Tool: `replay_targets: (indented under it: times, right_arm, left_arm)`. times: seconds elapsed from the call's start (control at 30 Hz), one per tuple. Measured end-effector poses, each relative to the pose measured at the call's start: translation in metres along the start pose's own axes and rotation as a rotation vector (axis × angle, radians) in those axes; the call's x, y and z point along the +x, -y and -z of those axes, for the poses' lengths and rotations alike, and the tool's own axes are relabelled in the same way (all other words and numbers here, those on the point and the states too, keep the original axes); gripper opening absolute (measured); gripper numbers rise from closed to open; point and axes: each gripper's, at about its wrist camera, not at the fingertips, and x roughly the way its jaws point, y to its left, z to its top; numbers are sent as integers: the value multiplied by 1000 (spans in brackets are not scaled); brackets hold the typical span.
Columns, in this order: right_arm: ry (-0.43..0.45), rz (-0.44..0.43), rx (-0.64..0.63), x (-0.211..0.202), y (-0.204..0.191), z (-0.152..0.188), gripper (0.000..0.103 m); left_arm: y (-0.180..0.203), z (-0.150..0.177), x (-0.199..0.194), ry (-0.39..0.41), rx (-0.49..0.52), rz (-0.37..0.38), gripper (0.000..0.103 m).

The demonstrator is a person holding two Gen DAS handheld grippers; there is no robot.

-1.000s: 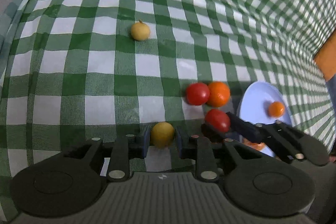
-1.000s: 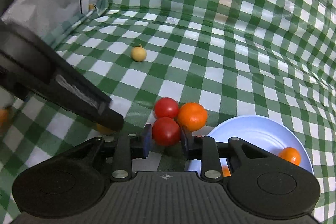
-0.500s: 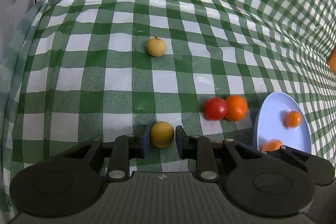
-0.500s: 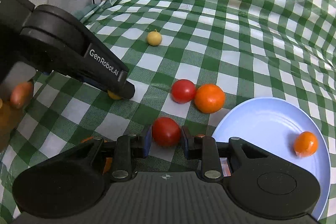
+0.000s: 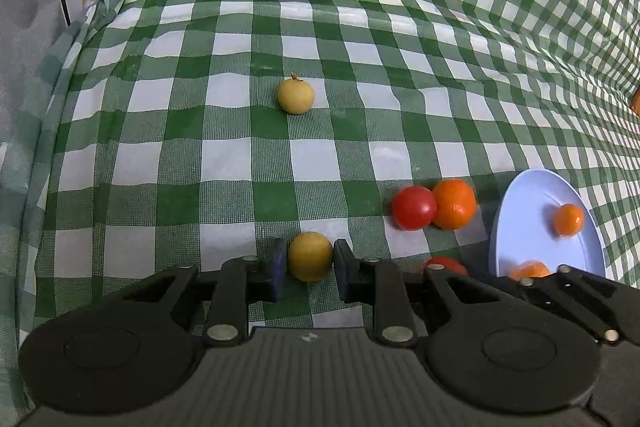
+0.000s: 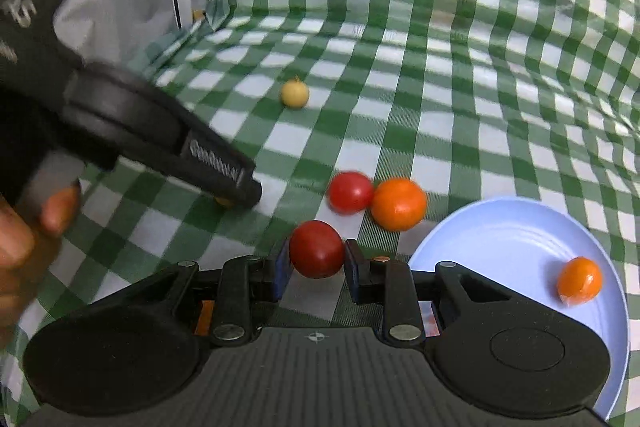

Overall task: Organize fruits
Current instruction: 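Close and lift the left tool on the yellow fruit while the right tool lifts the red cherry tomato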

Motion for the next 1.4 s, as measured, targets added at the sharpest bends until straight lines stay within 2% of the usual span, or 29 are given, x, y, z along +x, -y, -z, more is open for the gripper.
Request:
replay_targets:
  times: [0.37, 0.77, 0.97, 1.4]
  right_arm:
    - [103, 15, 33, -25, 14, -8, 30]
    - [168, 55, 67, -53, 36, -6, 30]
    - [177, 87, 96, -62, 55, -1, 30]
    - [190, 116, 141, -66, 80, 0, 30]
  left_arm:
    - [13, -7, -16, 104, 15, -49, 27]
    - [22, -7, -33, 152, -9, -71, 27]
    - [36, -6, -27, 190, 16, -65, 27]
    - [57, -12, -12, 212, 23, -8, 27]
